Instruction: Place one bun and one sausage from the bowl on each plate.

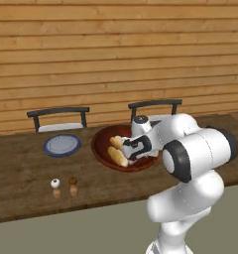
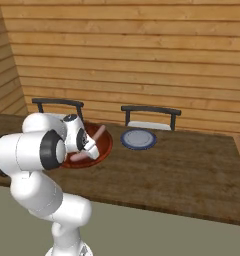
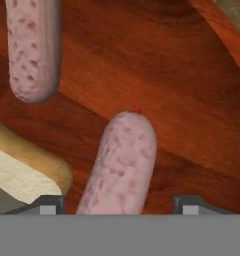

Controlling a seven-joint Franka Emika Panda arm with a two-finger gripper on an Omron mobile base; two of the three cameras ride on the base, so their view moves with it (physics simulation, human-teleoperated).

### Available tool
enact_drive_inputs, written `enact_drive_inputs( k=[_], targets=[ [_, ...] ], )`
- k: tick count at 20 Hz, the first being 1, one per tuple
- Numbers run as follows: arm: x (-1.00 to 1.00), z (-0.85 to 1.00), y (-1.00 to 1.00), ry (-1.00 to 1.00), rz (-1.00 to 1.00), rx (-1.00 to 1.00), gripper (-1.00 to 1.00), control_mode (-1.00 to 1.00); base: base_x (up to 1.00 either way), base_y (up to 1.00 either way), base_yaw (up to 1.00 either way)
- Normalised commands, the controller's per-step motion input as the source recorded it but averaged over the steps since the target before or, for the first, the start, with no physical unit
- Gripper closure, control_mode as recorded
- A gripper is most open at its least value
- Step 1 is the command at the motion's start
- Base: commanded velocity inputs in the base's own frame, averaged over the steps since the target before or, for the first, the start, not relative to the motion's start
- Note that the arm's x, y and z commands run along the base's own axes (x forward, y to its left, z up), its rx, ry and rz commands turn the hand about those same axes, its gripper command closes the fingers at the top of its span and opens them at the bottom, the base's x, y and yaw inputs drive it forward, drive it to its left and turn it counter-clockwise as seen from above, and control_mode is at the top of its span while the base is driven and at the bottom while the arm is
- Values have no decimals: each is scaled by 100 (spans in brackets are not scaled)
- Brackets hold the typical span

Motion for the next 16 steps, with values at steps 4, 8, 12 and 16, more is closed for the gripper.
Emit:
enact_drive_inputs(
  k=[4,8,12,16],
  targets=[
    [0,0,-3,0,0,0,100,-100,0,0,0],
    [-5,20,-40,-12,0,0,100,-100,0,0,0],
    [-29,88,-78,-32,-5,6,100,-100,0,0,0],
    [-2,100,-95,-23,-12,2,100,-100,0,0,0]
  ],
)
